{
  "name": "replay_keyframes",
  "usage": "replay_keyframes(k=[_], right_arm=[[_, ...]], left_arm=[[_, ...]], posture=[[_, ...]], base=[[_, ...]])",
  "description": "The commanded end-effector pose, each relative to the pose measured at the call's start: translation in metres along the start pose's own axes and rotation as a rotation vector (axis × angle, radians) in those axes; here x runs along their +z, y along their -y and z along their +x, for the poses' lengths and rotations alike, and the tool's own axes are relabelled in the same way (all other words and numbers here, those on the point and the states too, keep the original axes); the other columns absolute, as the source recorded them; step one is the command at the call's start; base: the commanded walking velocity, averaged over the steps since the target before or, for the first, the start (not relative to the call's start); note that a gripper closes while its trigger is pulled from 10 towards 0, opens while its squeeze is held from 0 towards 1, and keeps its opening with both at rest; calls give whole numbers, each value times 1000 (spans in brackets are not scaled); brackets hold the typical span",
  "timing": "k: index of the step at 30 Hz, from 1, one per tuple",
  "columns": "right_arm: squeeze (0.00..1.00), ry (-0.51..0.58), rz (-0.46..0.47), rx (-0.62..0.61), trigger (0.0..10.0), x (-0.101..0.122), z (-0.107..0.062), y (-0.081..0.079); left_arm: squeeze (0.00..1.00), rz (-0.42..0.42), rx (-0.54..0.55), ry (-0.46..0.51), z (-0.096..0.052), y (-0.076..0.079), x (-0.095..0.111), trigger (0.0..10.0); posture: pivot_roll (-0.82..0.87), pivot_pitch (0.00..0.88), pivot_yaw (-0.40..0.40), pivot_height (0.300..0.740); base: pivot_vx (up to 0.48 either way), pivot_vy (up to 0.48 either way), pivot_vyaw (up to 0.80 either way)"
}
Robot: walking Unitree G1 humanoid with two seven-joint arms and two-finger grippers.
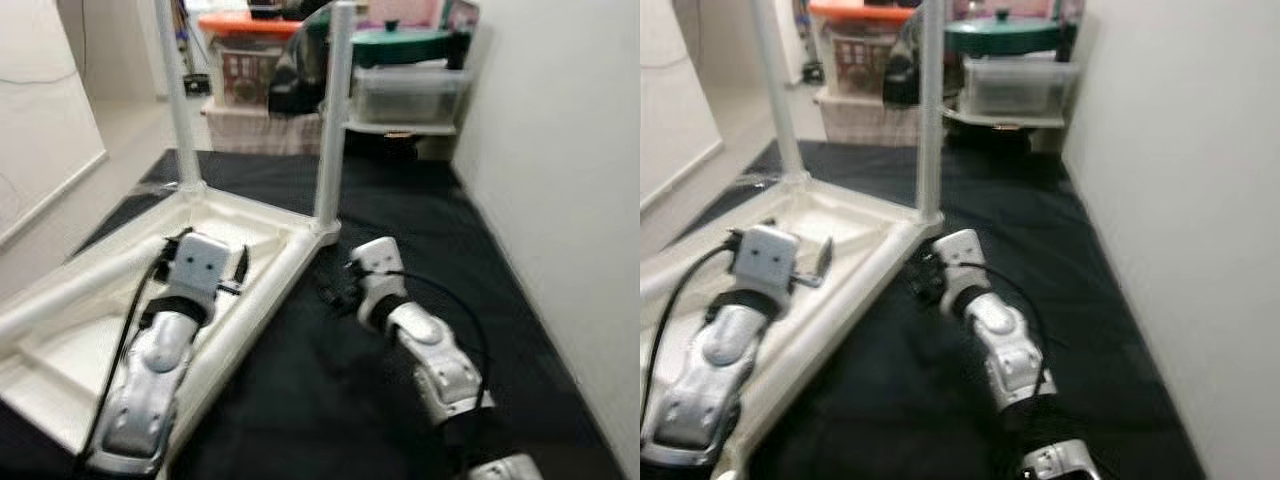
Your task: Building children table
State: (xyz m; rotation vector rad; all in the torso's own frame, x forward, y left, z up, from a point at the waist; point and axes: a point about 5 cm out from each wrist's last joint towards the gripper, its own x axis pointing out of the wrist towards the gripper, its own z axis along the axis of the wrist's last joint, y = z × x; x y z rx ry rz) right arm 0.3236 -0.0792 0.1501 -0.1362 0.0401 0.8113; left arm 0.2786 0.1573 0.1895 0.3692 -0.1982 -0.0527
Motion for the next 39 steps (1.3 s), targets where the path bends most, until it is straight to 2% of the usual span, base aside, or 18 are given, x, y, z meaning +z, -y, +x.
replay_keyframes(k=[1, 2, 3, 4, 5, 7, 8, 10, 12, 15, 16, 21, 23, 27, 28, 37, 39], right_arm=[[0, 31, -22, 94, 10000, 8, 3, -8], [0, 23, -47, 181, 10000, 13, 1, -4], [0, 23, -47, 181, 10000, 13, 1, -4], [0, 12, -76, 243, 10000, 17, 0, 0], [0, 12, -76, 243, 10000, 17, 0, 0], [0, -16, -171, 351, 10000, 25, 0, 9], [0, -16, -171, 351, 10000, 25, 0, 9], [0, -39, -243, 388, 10000, 27, 3, 14], [0, -46, -266, 395, 10000, 28, 4, 16], [0, -74, -424, 450, 10000, 33, 14, 16], [0, -80, -467, 474, 10000, 34, 17, 13], [0, -89, -515, 528, 10000, 36, 21, 9], [0, -110, -581, 605, 10000, 38, 28, 1], [0, -117, -606, 632, 10000, 38, 30, 0], [0, -156, -636, 734, 10000, 31, 33, -8], [0, -207, -673, 827, 10000, 20, 32, -13], [0, -255, -683, 867, 10000, 10, 32, -14]], left_arm=[[0, 0, -19, -15, -3, 3, -2, 10000], [0, 36, -110, -26, -13, 13, -8, 10000], [0, 36, -110, -26, -13, 13, -8, 10000], [0, 94, -192, -36, -27, 20, -16, 10000], [0, 94, -192, -36, -27, 20, -16, 10000], [0, 247, -293, -67, -61, 23, -36, 10000], [0, 247, -293, -67, -61, 23, -36, 10000], [0, 291, -293, -106, -81, 20, -46, 10000], [0, 289, -280, -125, -87, 19, -48, 10000], [0, 259, -255, -191, -104, 20, -54, 10000], [0, 249, -255, -201, -105, 22, -55, 10000], [0, 233, -263, -206, -103, 24, -55, 10000], [0, 203, -286, -197, -102, 25, -51, 10000], [0, 194, -292, -190, -102, 26, -50, 10000], [0, 176, -291, -174, -100, 22, -47, 10000], [0, 142, -261, -152, -97, 15, -40, 10000], [0, 106, -172, -78, -87, -3, -23, 10000]], posture=[[65, 0, -79, 740], [68, 0, -80, 740], [68, 0, -80, 740], [72, 0, -82, 740], [72, 0, -82, 740], [91, 0, -87, 740], [91, 0, -87, 740], [104, 0, -92, 740], [104, 0, -92, 740], [129, 0, -107, 740], [132, 0, -109, 740], [132, 0, -110, 740], [133, 0, -107, 740], [138, 0, -106, 740], [149, 0, -110, 740], [159, 0, -118, 740], [163, 0, -122, 740]], base=[[0, 0, 0], [0, 0, 0], [0, 0, 0], [0, 0, 0], [0, 0, 0], [0, 0, 0], [0, 0, 0], [0, 0, 0], [0, 0, 0], [0, 0, 0], [0, 0, 0], [0, 0, 0], [0, 0, 0], [0, 0, 0], [0, 0, 0], [0, 0, 0], [0, 0, 0]])
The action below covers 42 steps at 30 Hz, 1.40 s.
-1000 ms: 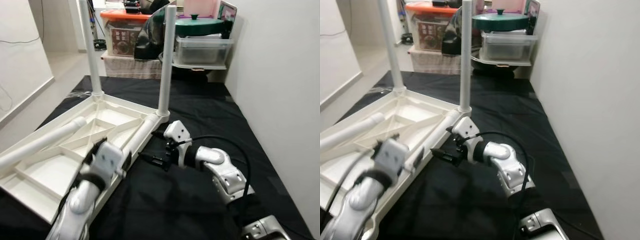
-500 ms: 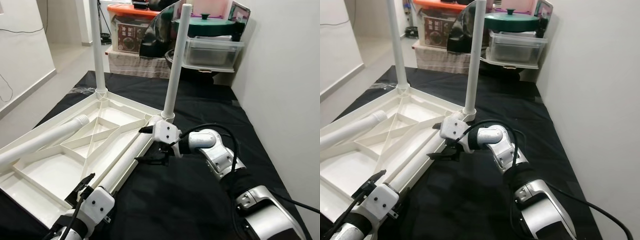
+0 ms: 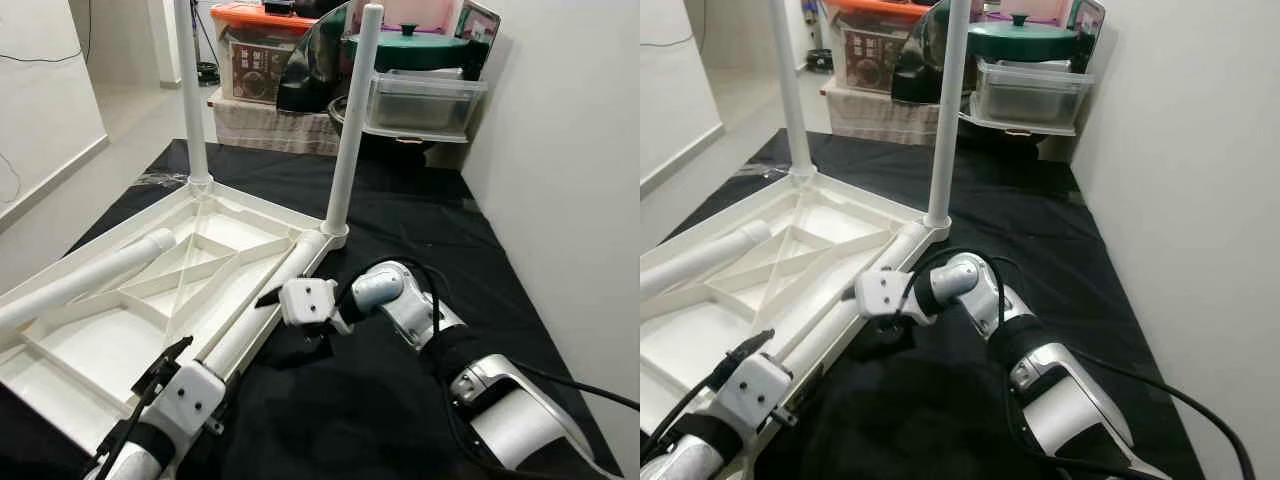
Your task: Building children table
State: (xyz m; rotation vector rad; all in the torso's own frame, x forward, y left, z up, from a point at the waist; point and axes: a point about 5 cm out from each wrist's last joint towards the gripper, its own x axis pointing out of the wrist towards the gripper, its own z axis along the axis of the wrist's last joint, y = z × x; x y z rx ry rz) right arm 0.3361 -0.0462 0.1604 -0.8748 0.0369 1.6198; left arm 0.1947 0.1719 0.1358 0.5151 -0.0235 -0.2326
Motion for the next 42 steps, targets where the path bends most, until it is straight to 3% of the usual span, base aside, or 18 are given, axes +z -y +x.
replay_keyframes(k=[1, 2, 5, 10, 13, 20, 26, 30, 42], right_arm=[[0, -40, -11, 59, 10000, -5, 7, -6], [0, -49, -9, 73, 10000, -7, 10, -8], [0, -52, -9, 87, 10000, -8, 13, -10], [0, -28, -21, 151, 10000, -7, 29, -21], [0, 5, -41, 180, 10000, -3, 37, -28], [0, 54, -122, 209, 10000, 7, 48, -34], [0, 51, -187, 97, 10000, 14, 47, -20], [0, 25, -185, 42, 10000, 12, 42, -12], [0, 27, -223, 57, 10000, 14, 48, -16]], left_arm=[[0, -32, 96, 116, 3, -25, 26, 10000], [0, -44, 128, 165, 5, -35, 37, 10000], [0, -52, 142, 203, 6, -42, 46, 10000], [0, -93, 184, 355, 14, -65, 82, 10000], [0, -107, 210, 383, 17, -72, 88, 10000], [0, -118, 206, 360, 22, -70, 82, 10000], [0, -135, 183, 332, 25, -66, 81, 10000], [0, -148, 183, 321, 25, -64, 79, 10000], [0, -162, 180, 316, 28, -62, 78, 10000]], posture=[[168, 0, -122, 740], [171, 0, -121, 740], [173, 0, -123, 740], [176, 0, -122, 740], [176, 0, -117, 740], [166, 0, -111, 740], [159, 0, -112, 740], [154, 0, -113, 740], [159, 0, -116, 740]], base=[[0, 0, 0], [0, 0, 0], [0, 0, 0], [0, 0, 0], [0, 0, 0], [0, 0, 0], [0, 0, 0], [0, 0, 0], [0, 0, 0]])
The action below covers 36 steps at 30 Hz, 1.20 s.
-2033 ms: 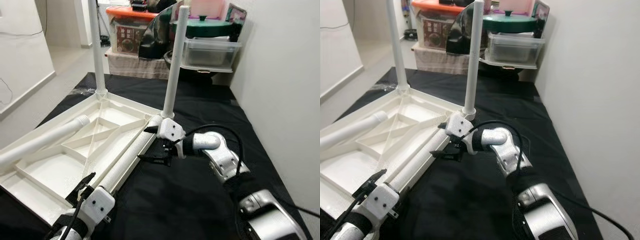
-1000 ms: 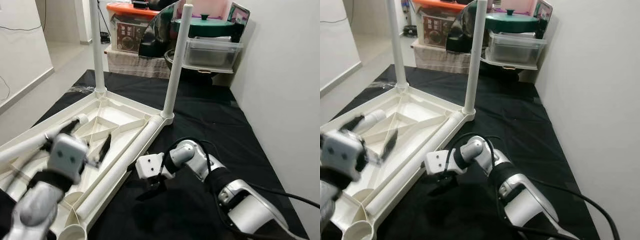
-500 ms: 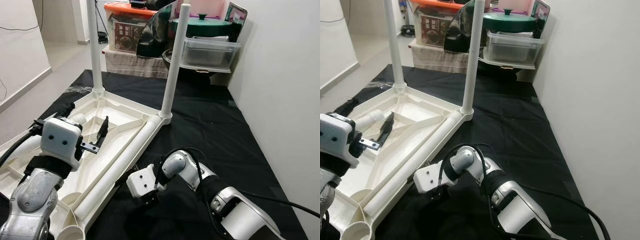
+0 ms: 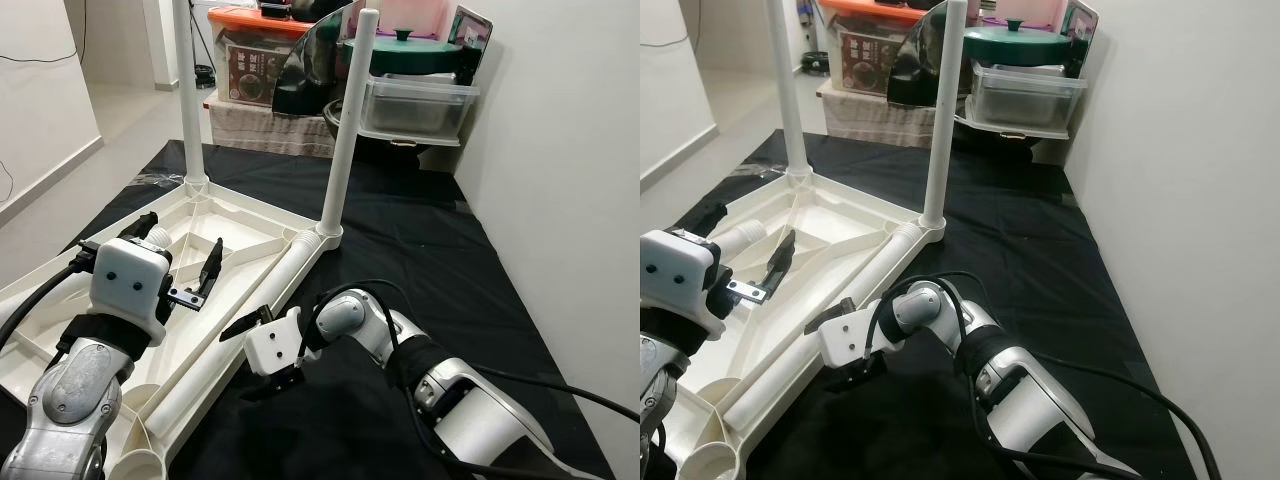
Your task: Building children table
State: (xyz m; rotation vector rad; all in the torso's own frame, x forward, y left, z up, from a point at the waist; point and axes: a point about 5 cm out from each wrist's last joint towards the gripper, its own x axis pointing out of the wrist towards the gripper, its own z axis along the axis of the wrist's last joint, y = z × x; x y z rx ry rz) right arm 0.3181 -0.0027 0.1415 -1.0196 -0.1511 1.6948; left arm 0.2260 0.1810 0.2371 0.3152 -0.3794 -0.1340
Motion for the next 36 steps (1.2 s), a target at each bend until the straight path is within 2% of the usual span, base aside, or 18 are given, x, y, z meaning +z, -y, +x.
replay_keyframes(k=[1, 8, 20, 21, 22, 24, 25, 26, 27, 28, 29, 32, 33, 36], right_arm=[[0, -3, -7, 44, 10000, -2, 3, -7], [0, -55, -37, 128, 10000, -9, 9, -23], [0, -72, -84, 210, 10000, -9, 12, -33], [0, -78, -96, 223, 9412, -10, 13, -35], [0, -81, -101, 231, 2588, -10, 13, -36], [0, -82, -103, 234, 2588, -10, 13, -37], [0, -86, -107, 235, 0, -11, 13, -37], [0, -95, -109, 228, 0, -11, 13, -37], [0, -101, -110, 221, 4000, -12, 13, -37], [0, -101, -110, 221, 4000, -12, 13, -37], [0, -105, -111, 218, 0, -12, 13, -37], [0, -110, -108, 186, 0, -12, 14, -35], [0, -117, -113, 177, 3490, -13, 15, -34], [0, -125, -120, 173, 3490, -13, 15, -34]], left_arm=[[0, -8, -3, -26, 1, 2, -4, 10000], [0, -7, -3, -36, 2, 3, -7, 10000], [0, 2, 7, -41, 3, 2, -8, 10000], [0, 3, 9, -41, 3, 2, -8, 10000], [0, 4, 13, -42, 3, 2, -8, 10000], [0, 5, 14, -43, 4, 2, -8, 10000], [0, 6, 17, -45, 3, 1, -9, 10000], [0, 8, 21, -47, 3, 1, -9, 10000], [0, 9, 23, -49, 3, 0, -10, 10000], [0, 9, 23, -49, 3, 0, -10, 10000], [0, 11, 27, -50, 3, 0, -10, 10000], [0, 15, 34, -52, 3, -2, -10, 10000], [0, 17, 37, -53, 3, -2, -10, 10000], [0, 19, 38, -54, 3, -2, -11, 10000]], posture=[[158, 0, -116, 740], [154, 0, -117, 740], [154, 0, -122, 740], [154, 0, -122, 740], [153, 0, -123, 740], [153, 0, -123, 740], [152, 0, -123, 740], [151, 0, -124, 740], [151, 0, -124, 740], [151, 0, -124, 740], [151, 0, -124, 740], [151, 0, -124, 740], [152, 0, -126, 740], [152, 0, -126, 740]], base=[[0, 0, 0], [0, 0, 0], [0, 0, 0], [0, 0, 0], [0, 0, 0], [0, 0, 0], [0, 0, 0], [0, 0, 0], [0, 0, 0], [0, 0, 0], [0, 0, 0], [0, 0, 0], [0, 0, 0], [0, 0, 0]])
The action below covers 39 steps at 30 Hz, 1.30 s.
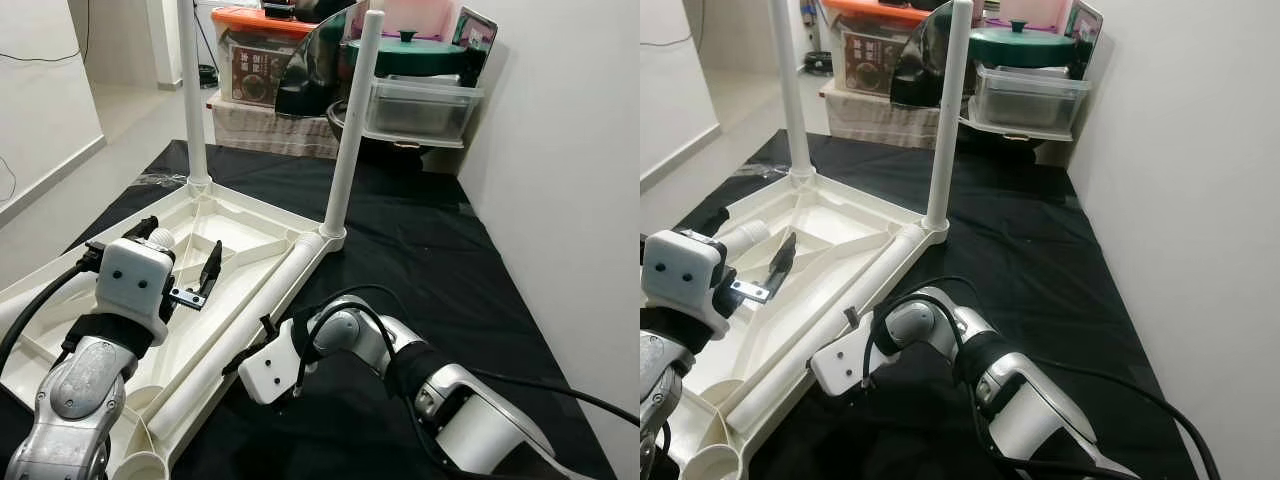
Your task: Building children table
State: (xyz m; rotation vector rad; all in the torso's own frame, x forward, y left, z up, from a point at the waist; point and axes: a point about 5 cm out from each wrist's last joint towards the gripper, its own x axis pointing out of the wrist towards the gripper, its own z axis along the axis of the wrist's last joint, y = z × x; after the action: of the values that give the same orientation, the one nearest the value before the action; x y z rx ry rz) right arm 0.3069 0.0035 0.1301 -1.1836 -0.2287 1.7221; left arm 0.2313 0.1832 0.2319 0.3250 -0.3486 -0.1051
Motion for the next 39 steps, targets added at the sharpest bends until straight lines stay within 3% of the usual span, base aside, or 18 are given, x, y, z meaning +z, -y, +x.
replay_keyframes(k=[1, 2, 3, 11, 17, 18, 22, 27, 32, 35, 36, 38, 39], right_arm=[[0, -69, 28, 130, 3490, -13, 5, -24], [0, -69, 28, 130, 3490, -13, 5, -24], [0, -70, 25, 134, 10000, -13, 4, -24], [0, -81, -29, 163, 10000, -12, 2, -23], [43, -80, -55, 168, 10000, -7, 0, -11], [1000, -74, -26, 141, 10000, -5, 0, -5], [1000, -82, 52, 16, 10000, -6, -1, 9], [1000, -88, 93, -39, 10000, -9, -4, 14], [1000, -99, 224, -194, 10000, -19, -17, 27], [1000, -111, 296, -301, 10000, -24, -23, 34], [1000, -112, 365, -419, 10000, -27, -28, 41], [1000, -112, 365, -419, 10000, -27, -28, 41], [1000, -99, 461, -551, 10000, -32, -34, 48]], left_arm=[[0, 7, 17, -19, 1, -1, -3, 10000], [0, 7, 17, -19, 1, -1, -3, 10000], [0, 9, 19, -19, 1, -2, -3, 10000], [0, 17, 25, -17, 2, -3, -3, 10000], [0, 25, 25, -16, 3, -4, -3, 10000], [0, 26, 26, -16, 3, -4, -3, 10000], [0, 27, 30, -16, 3, -4, -3, 10000], [0, 26, 31, -17, 3, -5, -4, 10000], [0, 24, 38, -24, 5, -5, -5, 10000], [0, 24, 49, -32, 5, -5, -6, 10000], [0, 14, 61, -42, 4, -6, -8, 10000], [0, 14, 61, -42, 4, -6, -8, 10000], [0, 9, 71, -52, 4, -6, -9, 10000]], posture=[[152, 0, -126, 740], [152, 0, -126, 740], [152, 0, -126, 740], [151, 0, -126, 740], [151, 0, -126, 740], [153, 0, -128, 740], [151, 0, -125, 740], [150, 0, -124, 740], [150, 0, -123, 740], [150, 0, -124, 740], [152, 0, -124, 740], [152, 0, -124, 740], [151, 0, -123, 740]], base=[[0, 0, 0], [0, 0, 0], [0, 0, 0], [0, 0, 0], [0, 0, 0], [0, 0, 0], [0, 0, 0], [0, 0, 0], [0, 0, 0], [0, 0, 0], [0, 0, 0], [0, 0, 0], [0, 0, 0]])
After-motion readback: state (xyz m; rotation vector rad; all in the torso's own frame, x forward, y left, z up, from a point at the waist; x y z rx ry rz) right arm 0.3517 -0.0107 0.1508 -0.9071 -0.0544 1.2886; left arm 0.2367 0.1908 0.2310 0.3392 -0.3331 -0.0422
